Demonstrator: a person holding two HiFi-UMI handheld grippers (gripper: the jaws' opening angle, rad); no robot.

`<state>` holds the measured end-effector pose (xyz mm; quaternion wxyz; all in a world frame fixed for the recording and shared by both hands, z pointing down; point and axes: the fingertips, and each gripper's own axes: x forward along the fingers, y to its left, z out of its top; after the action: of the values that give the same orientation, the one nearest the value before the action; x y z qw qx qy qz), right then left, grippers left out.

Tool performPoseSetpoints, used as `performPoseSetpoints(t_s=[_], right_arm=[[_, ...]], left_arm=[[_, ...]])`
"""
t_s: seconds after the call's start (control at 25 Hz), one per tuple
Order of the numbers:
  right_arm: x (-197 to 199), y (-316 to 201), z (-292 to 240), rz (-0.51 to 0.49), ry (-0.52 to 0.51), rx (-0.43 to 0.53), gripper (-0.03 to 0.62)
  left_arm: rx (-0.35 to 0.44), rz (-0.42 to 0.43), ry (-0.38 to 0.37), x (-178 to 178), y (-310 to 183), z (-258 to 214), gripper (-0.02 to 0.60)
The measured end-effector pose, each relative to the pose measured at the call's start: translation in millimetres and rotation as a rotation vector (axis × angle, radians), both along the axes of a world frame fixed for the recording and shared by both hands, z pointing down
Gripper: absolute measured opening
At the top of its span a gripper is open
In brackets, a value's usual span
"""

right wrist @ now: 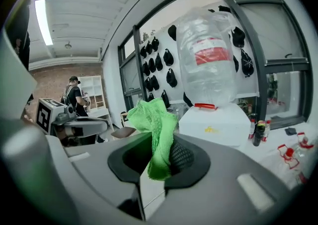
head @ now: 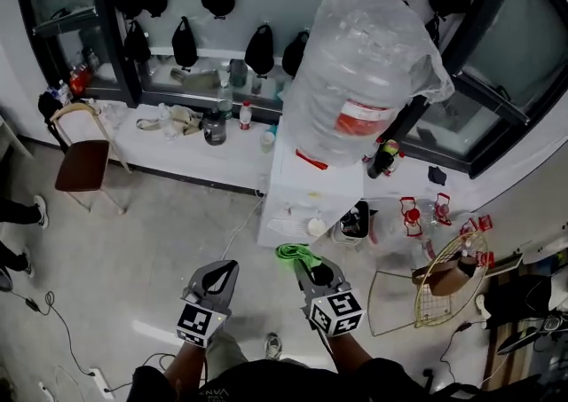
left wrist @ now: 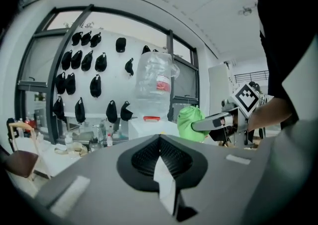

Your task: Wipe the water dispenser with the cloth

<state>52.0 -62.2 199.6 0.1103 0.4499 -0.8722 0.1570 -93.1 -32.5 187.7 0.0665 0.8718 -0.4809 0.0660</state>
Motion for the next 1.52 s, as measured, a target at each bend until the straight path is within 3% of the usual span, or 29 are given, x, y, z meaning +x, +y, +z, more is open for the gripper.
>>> performPoseSetpoints(t_s=[0.16, 0.52, 0.96, 1.52], right_arm=[[10.0, 19.5, -16.3, 0.014, -0.034, 0.013, 0.083], [24.3, 55.5, -44.2, -0.011, -0.063, 0.051, 0.083], [41.7, 77.0, -47.1, -0.022, -0.026, 0.068, 0.080], [41.0, 78.6, -49.2, -0.023, -0.021, 0.073, 0.078]], left_arm=[[0.049, -0.010, -0.011, 9.6, 15.0, -22.9, -0.002], [0.071, -0.026, -0.013, 34.7, 48.9, -49.4, -0.002], [0.076, -0.037, -0.018, 54.4, 78.1, -52.5, -0.002], [0.086, -0.029, -0.026, 56.7, 80.3, -57.5, -0.002]])
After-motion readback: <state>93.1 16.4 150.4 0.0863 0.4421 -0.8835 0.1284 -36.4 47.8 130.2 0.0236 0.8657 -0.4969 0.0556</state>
